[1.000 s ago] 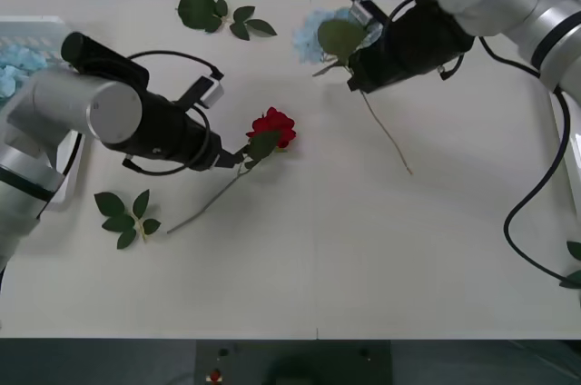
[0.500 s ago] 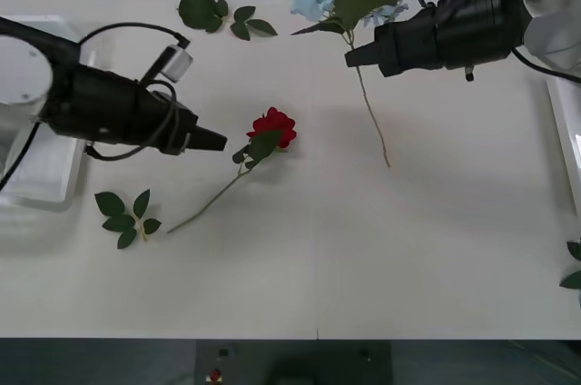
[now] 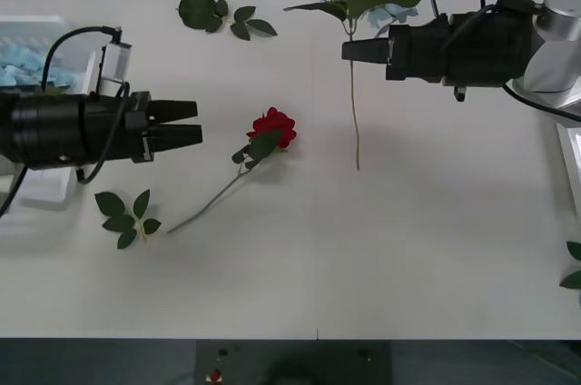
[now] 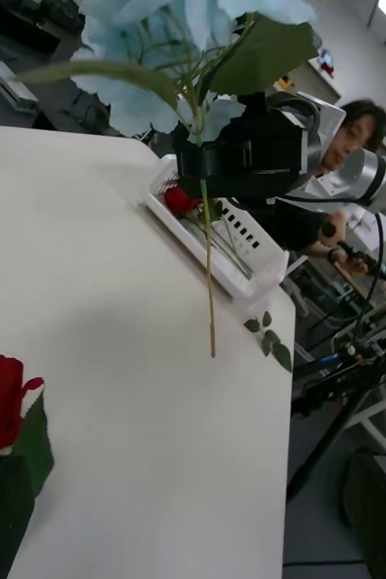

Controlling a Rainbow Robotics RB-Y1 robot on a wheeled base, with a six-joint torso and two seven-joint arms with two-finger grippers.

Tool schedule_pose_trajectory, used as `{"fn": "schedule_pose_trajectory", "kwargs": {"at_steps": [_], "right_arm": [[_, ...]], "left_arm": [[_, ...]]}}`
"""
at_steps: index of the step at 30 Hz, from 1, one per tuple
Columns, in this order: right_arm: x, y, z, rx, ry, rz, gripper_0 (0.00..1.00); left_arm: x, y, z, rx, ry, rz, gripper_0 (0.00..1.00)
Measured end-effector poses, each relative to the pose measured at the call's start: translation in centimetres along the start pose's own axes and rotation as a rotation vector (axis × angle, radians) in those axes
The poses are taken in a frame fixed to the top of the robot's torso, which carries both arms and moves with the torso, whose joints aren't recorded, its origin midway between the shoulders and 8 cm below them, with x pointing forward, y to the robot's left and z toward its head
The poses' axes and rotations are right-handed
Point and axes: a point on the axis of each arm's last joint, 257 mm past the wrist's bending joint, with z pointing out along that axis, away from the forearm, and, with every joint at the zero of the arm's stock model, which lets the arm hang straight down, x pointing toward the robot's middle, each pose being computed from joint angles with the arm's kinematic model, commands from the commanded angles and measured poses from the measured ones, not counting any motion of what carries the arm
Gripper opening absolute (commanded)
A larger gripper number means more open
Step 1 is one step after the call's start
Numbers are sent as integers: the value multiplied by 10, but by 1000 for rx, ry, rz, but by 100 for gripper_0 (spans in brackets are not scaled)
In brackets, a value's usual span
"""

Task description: Put the red flowers into the right box and the blue flowers into the left box

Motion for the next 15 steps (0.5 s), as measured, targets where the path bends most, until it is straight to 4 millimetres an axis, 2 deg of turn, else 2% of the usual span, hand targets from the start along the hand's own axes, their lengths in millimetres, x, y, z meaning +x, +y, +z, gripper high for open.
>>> {"fn": "schedule_pose_trajectory", "kwargs": {"at_steps": [4,8,10,15], "right_arm": [[-4,12,13,-45,-33,3,0],[-1,19,25,-72,-36,10,0],[0,23,30,-83,-37,14,0],[1,25,37,-92,-43,20,0]], "left_arm": [[2,3,32,-9,-92,-34,100],[9,5,77,-45,-137,96,100],[14,6,100,-70,-151,98,100],[23,-5,148,-78,-161,67,100]]}}
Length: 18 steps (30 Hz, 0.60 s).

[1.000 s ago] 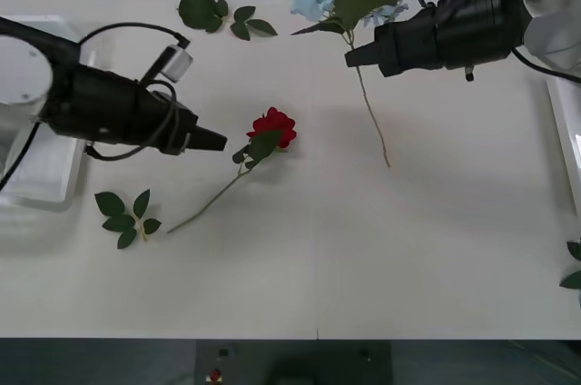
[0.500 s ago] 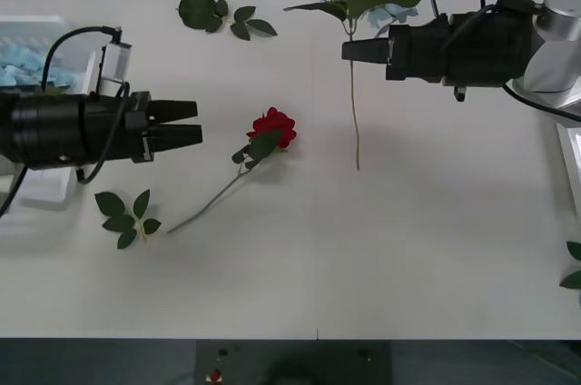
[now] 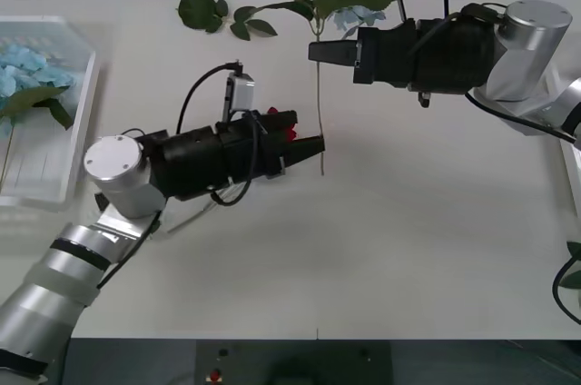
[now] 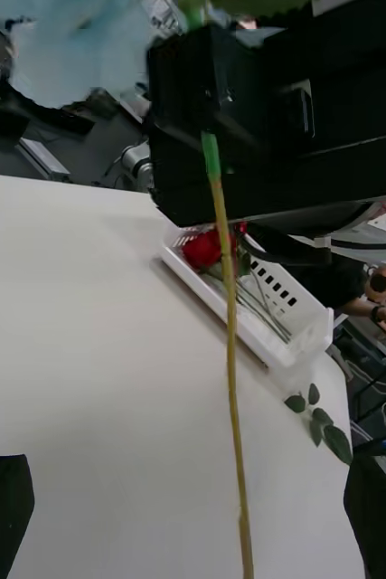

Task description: Put the red flowers into the right box and the blue flowers into the left box

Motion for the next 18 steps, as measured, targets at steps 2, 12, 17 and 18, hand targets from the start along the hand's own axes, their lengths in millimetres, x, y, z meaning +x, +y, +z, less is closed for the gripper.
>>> {"fn": "schedule_pose_trajectory", "kwargs": {"at_steps": [2,12,17,18], "right_arm": [[-1,-2,1,7,-4,0,0],[-1,-2,1,7,-4,0,0],[-1,-2,1,7,-4,0,0],[-1,-2,1,7,-4,0,0]], "left_arm": [[2,-5,11,2,-2,-2,100],[-8,-7,37,-20,7,66,6],[-14,-3,39,-37,-5,74,0],[-14,-3,39,-38,-6,74,0]]}}
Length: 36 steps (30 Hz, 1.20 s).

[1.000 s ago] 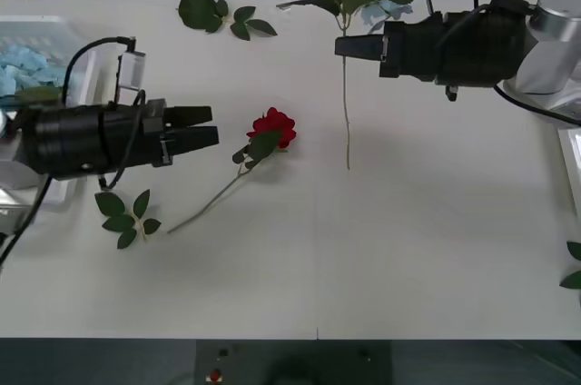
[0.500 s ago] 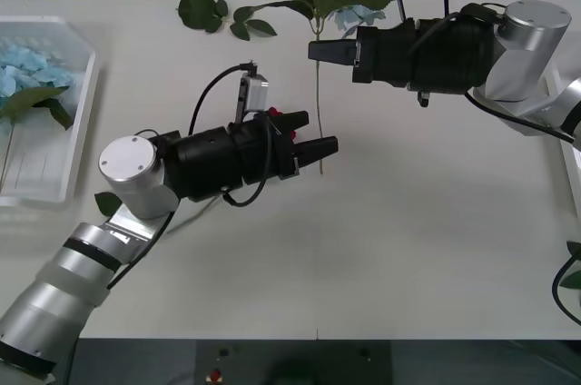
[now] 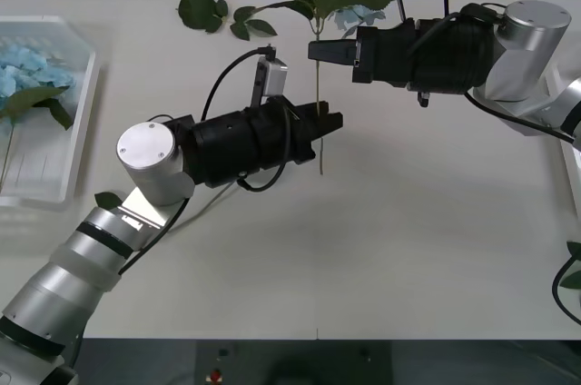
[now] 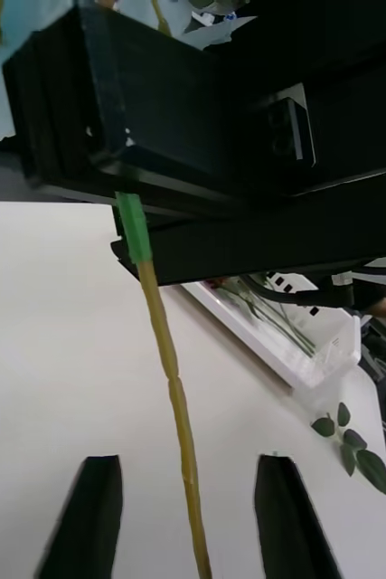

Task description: Put the red flowers into the right box and the blue flowers into the left box

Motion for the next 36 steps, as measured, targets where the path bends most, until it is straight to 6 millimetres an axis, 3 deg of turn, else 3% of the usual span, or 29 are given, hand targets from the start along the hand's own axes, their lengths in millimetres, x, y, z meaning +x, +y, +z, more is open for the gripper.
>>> {"fn": "schedule_pose_trajectory", "kwargs": {"at_steps": [12,13,14,15,16,19,20,26,31,36], "right_arm": [[0,0,0,1,0,0,0],[0,0,0,1,-1,0,5],[0,-1,0,2,-1,0,26],[0,-1,0,4,-2,0,57],[-1,-2,0,7,-3,0,71],[-1,-3,0,13,-6,-1,97],[-1,-3,0,13,-4,-2,100],[4,-10,-2,42,34,-53,100],[-9,-16,-7,74,20,-92,100],[-19,-21,-19,101,35,-122,100]], "left_arm": [[0,0,0,0,0,0,0],[0,1,0,-1,1,1,0],[0,1,-1,-2,1,1,0],[-1,2,-1,-4,0,1,0],[-1,4,-3,-7,0,2,0],[-7,12,-12,-15,-6,-5,0],[-10,15,-17,-14,-10,-13,0],[-33,32,-60,10,-14,-44,0],[-65,57,-108,-7,-13,-231,0],[-88,102,-174,-136,80,-85,0]]}}
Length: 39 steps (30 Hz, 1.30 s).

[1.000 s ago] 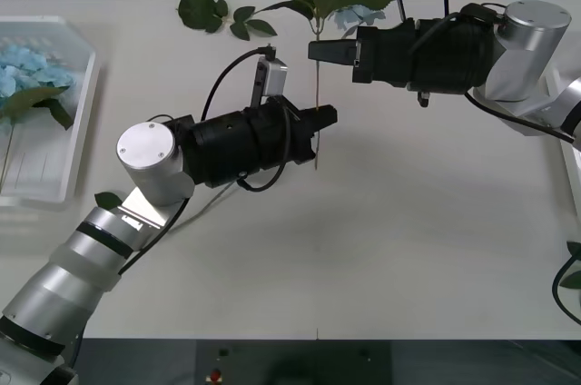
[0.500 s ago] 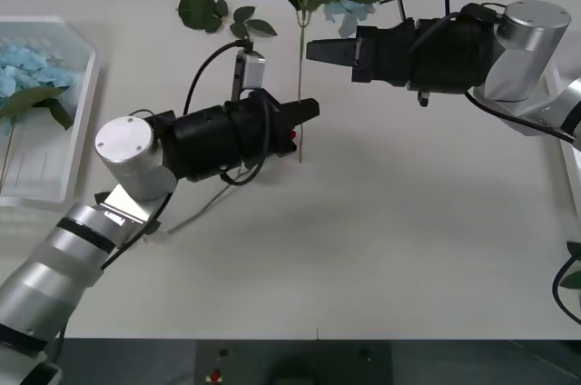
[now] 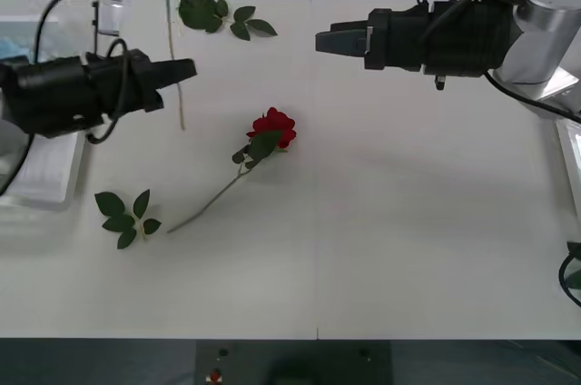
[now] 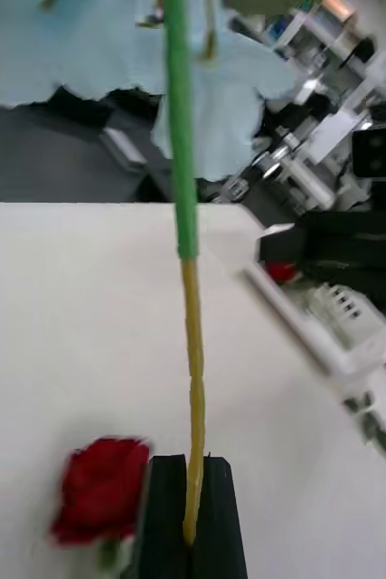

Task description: Put the red flowers into the right box and the blue flowers into the left box

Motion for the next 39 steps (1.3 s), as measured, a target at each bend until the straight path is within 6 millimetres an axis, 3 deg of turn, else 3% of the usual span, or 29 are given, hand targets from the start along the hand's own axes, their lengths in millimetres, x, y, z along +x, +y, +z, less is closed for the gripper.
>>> {"fn": "schedule_pose_trajectory", "kwargs": {"at_steps": [6,14,18,24,32,39], "right_arm": [[7,-21,-28,80,106,-106,100],[31,-5,-74,5,248,-118,100],[36,1,-96,-19,294,-115,100],[43,12,-113,-57,339,-109,100],[53,12,-116,-63,322,-68,100],[57,-2,-126,-23,313,-38,100]], "left_arm": [[-32,61,-85,-227,79,-22,0],[-77,142,-201,-631,130,95,0],[-99,168,-258,-813,97,88,0],[-101,199,-335,-1055,205,201,0],[-69,227,-396,-1201,311,153,0],[-37,241,-401,-1230,406,148,0]]}}
